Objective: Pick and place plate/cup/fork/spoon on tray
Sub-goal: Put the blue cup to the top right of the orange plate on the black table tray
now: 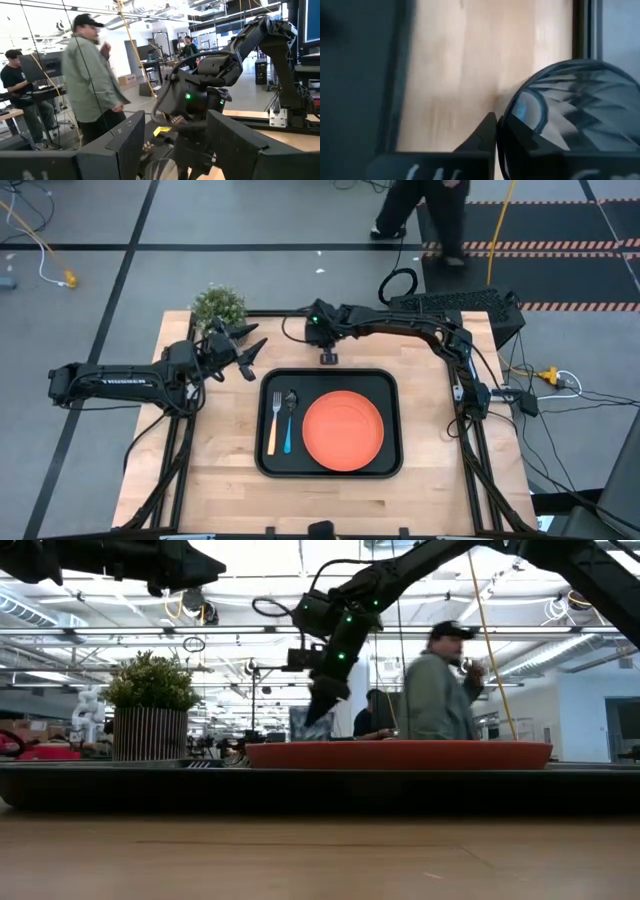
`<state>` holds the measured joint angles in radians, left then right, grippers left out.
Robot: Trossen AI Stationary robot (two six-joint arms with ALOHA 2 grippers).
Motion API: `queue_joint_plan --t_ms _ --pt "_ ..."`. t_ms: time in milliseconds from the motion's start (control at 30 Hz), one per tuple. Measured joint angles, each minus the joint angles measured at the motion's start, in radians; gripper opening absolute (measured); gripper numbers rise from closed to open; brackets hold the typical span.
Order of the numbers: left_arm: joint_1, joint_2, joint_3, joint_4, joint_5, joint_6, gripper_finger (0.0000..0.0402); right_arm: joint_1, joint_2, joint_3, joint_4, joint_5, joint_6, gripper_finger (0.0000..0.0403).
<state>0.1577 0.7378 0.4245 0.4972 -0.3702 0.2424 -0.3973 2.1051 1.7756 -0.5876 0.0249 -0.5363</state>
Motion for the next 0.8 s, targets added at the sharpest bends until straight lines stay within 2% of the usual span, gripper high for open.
queue_joint_plan --t_ms 133,233,400,600,800 --pt "0.001 0.000 0.000 0.006 0.000 0.011 0.0216 0.000 -0.038 -0.002 -0.141 0.101 -0.011 0.0003" --pt "0.001 -0.001 0.000 0.010 0.000 0.015 0.0216 0.000 -0.099 -0.002 -0.201 0.137 -0.008 0.0002" --pt "0.001 -0.002 0.000 0.016 0.000 0.015 0.0216 0.000 -0.232 -0.001 -0.340 0.130 0.060 0.0001" --pt "0.002 -0.002 0.000 0.016 0.000 0.016 0.0216 0.012 -0.369 0.000 -0.598 0.052 0.276 0.0001" --pt "0.002 -0.002 0.000 0.016 0.000 0.015 0.0216 0.120 -0.443 0.000 -0.754 0.095 0.424 0.0001"
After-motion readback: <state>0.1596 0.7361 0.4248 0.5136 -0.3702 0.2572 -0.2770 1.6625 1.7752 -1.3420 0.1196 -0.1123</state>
